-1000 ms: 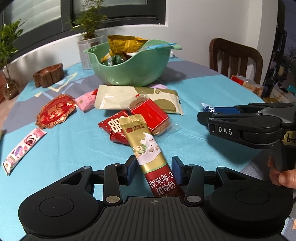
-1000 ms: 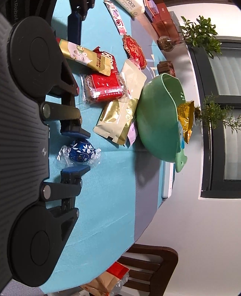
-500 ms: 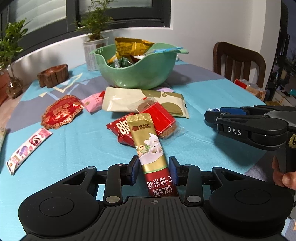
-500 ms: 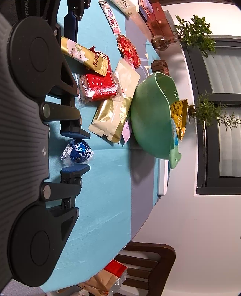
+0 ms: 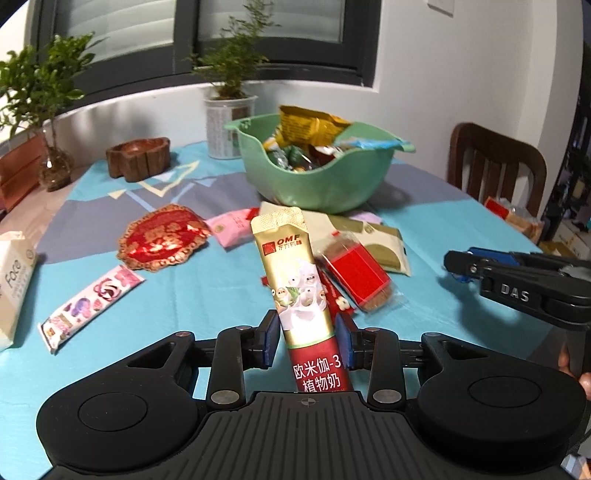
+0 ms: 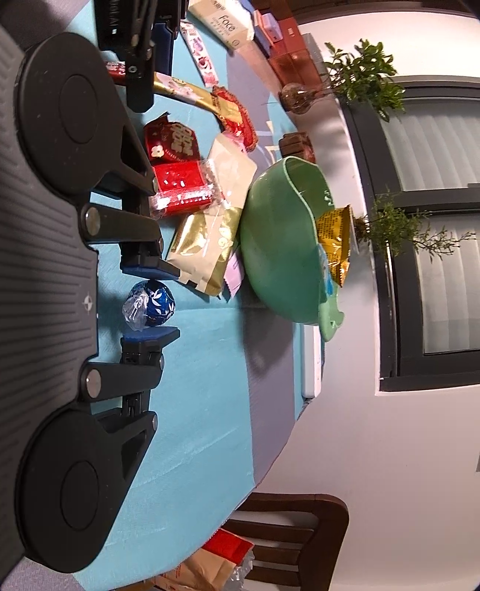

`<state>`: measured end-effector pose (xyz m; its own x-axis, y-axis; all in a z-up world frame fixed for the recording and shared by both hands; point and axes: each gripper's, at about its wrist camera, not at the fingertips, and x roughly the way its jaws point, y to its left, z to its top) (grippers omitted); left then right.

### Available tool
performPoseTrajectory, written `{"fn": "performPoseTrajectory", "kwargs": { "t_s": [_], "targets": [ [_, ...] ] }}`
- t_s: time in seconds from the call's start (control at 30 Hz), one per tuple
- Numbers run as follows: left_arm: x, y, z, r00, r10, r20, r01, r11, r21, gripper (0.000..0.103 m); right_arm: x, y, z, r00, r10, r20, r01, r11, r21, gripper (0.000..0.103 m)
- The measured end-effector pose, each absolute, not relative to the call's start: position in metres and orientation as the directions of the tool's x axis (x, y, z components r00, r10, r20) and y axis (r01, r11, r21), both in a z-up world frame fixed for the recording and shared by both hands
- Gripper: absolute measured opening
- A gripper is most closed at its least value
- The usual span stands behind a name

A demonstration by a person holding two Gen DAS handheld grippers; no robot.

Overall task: Organize snacks
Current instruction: 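Carry both snacks over the green bowl and open both tools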

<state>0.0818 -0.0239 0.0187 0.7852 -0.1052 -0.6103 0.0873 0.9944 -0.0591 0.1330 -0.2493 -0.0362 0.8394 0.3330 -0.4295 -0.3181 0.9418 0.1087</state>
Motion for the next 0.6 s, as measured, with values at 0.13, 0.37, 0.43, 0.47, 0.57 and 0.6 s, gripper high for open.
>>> {"fn": "performPoseTrajectory", "kwargs": {
  "t_s": [0.13,0.37,0.43,0.47,0.57,0.6],
  "targets": [
    [0.082,-0.015,0.024,0.794,-0.108,-0.598,0.076,0.994,-0.078,0.098,0.130,-0.254,-0.031,0.842,0.365,-0.398,-0.333,0.931,0.149,0.033],
    [0.087,-0.001,0.043,0.794,-0.140,-0.592,0.076,0.988,-0.131,0.095,0.127,-0.257,-0.022,0.836,0.410,-0.364,-0.356,0.911,0.208,0.033],
    [0.089,0.002,0.051,0.788,-0.153,-0.596,0.083,0.986,-0.144,0.093,0.127,-0.257,-0.018,0.836,0.419,-0.354,-0.361,0.906,0.219,0.033],
    [0.090,0.003,0.056,0.786,-0.159,-0.598,0.090,0.985,-0.144,0.092,0.127,-0.257,-0.016,0.834,0.425,-0.351,-0.364,0.903,0.228,0.033],
    [0.095,0.003,0.073,0.786,-0.164,-0.596,0.106,0.986,-0.131,0.089,0.128,-0.259,-0.007,0.827,0.443,-0.346,-0.374,0.893,0.250,0.033],
    [0.097,0.002,0.080,0.790,-0.167,-0.590,0.112,0.985,-0.128,0.089,0.128,-0.258,-0.002,0.825,0.448,-0.344,-0.381,0.891,0.247,0.033]
  ]
}}
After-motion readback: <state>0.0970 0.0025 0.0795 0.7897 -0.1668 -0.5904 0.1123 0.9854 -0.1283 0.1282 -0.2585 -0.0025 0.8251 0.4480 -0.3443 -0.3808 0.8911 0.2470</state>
